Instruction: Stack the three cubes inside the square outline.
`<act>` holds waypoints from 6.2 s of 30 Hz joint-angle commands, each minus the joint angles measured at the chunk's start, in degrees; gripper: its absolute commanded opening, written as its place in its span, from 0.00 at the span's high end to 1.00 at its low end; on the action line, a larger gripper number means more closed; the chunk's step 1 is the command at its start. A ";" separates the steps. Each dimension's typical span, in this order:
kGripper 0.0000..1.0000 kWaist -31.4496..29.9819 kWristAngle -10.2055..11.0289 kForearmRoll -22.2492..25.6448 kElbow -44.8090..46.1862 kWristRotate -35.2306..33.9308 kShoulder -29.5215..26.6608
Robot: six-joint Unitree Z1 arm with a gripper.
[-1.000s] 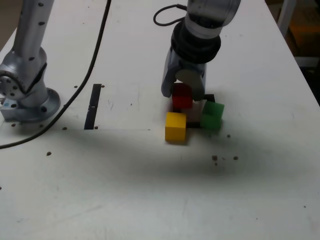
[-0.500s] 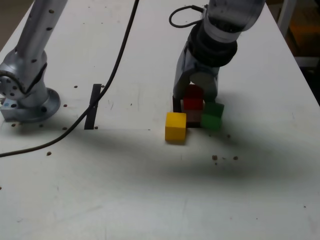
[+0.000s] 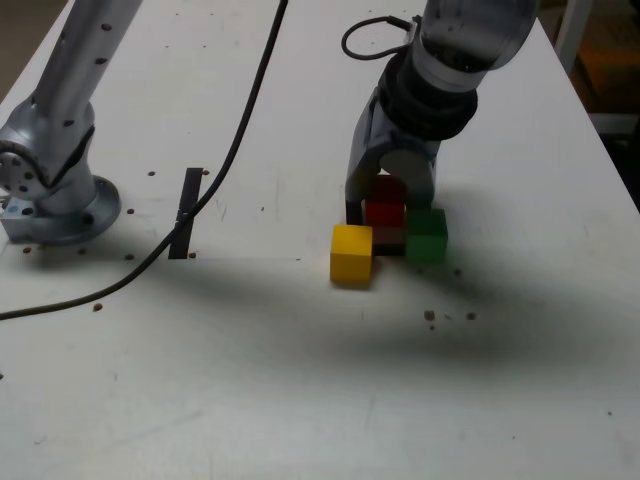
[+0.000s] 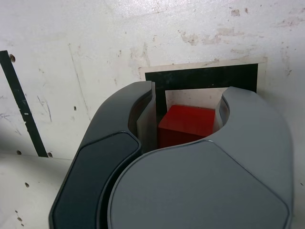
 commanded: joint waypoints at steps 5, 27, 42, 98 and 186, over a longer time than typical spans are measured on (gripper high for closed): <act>0.16 -0.04 -0.12 0.31 -0.31 -0.16 0.57; 0.00 -1.38 0.24 7.39 -3.75 -1.72 -4.94; 0.01 -8.01 -5.21 15.48 -11.68 -7.02 -2.45; 0.18 -14.17 -7.45 -1.64 10.95 -8.59 -5.61; 0.72 -6.35 -0.94 7.62 -5.23 -4.81 -3.74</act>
